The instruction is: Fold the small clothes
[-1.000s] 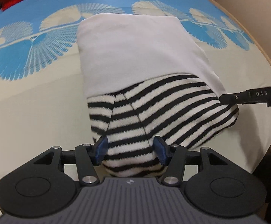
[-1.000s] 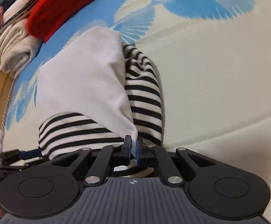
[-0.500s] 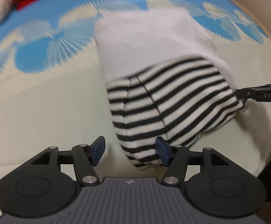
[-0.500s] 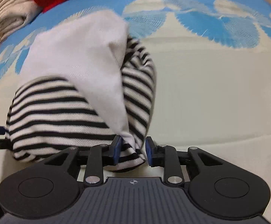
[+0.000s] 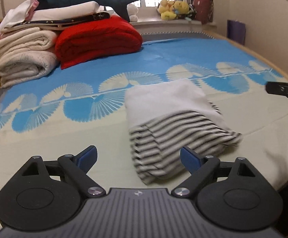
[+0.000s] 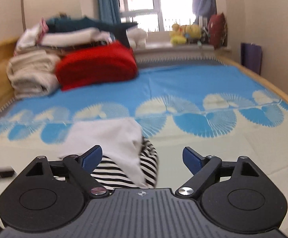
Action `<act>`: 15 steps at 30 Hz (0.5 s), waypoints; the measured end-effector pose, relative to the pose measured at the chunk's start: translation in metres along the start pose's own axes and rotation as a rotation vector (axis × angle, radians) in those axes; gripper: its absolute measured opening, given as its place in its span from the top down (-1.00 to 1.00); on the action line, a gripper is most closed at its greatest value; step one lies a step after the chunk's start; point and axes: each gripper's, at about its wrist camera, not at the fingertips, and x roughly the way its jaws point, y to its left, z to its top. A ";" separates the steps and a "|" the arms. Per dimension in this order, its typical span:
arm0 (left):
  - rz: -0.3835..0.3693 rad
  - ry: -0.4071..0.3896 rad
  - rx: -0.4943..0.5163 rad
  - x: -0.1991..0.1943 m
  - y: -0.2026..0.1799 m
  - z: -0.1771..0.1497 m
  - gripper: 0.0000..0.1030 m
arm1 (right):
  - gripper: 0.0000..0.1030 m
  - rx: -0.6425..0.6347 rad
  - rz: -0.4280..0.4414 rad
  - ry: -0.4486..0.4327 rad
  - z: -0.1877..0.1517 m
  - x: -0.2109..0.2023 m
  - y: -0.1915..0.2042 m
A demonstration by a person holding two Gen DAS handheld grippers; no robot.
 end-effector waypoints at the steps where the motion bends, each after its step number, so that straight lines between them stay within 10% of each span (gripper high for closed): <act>1: 0.005 -0.007 -0.018 -0.006 -0.006 -0.007 -0.82 | -0.78 0.000 -0.003 -0.015 -0.004 -0.008 0.004; 15: 0.027 -0.007 -0.201 -0.018 -0.024 -0.029 -0.82 | -0.80 -0.055 0.028 0.081 -0.044 -0.033 0.040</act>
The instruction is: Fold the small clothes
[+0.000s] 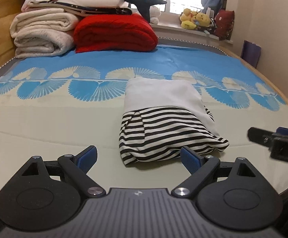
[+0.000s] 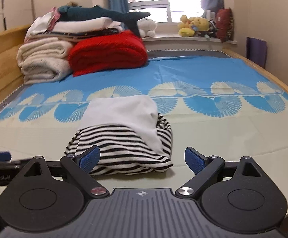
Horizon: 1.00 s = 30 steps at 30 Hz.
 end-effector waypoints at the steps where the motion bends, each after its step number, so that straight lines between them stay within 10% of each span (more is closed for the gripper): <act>1: -0.001 0.000 0.011 0.001 -0.003 -0.001 -0.82 | -0.80 -0.010 0.006 0.005 -0.001 0.000 0.003; 30: -0.034 0.000 0.056 0.017 -0.010 -0.005 -0.82 | -0.80 -0.105 0.017 0.025 -0.005 0.012 0.023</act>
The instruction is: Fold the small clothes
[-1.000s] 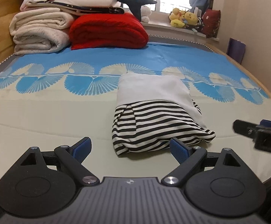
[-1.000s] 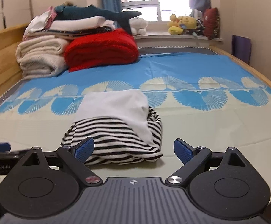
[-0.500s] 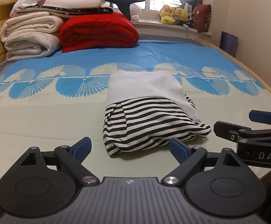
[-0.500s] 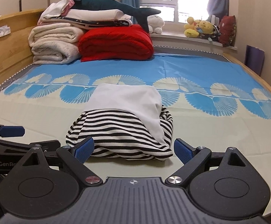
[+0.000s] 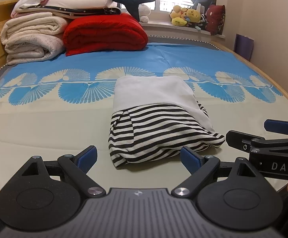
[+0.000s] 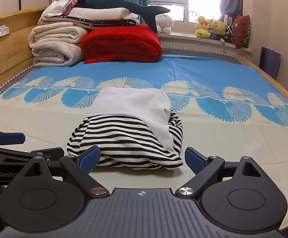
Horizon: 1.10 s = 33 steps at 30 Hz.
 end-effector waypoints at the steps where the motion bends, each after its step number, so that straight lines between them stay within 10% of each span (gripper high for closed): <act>1: 0.000 0.000 0.000 0.000 0.000 0.000 -0.82 | -0.80 -0.001 -0.001 -0.001 0.000 0.000 0.000; 33: -0.006 0.022 -0.019 0.005 0.000 0.000 -0.82 | -0.80 0.004 -0.001 0.007 -0.001 0.003 0.002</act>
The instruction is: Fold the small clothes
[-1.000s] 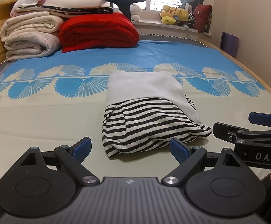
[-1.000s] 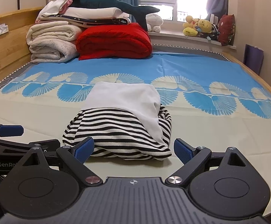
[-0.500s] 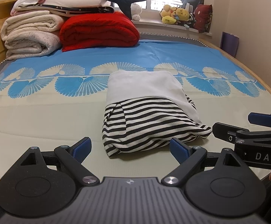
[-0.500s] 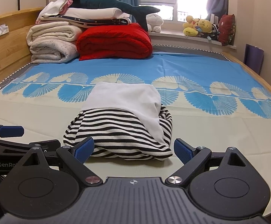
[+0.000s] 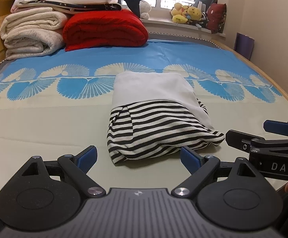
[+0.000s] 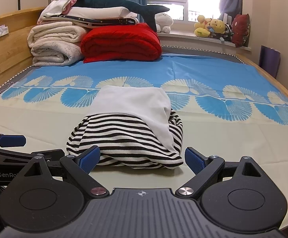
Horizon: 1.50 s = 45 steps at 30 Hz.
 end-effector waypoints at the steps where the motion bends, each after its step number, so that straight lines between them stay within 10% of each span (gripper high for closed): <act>1: 0.001 0.001 0.001 0.000 0.000 0.000 -0.82 | -0.80 0.001 0.001 0.001 0.000 0.000 0.000; 45: -0.003 0.006 -0.002 0.003 0.000 -0.001 -0.82 | -0.80 0.008 0.002 0.010 0.000 0.003 -0.002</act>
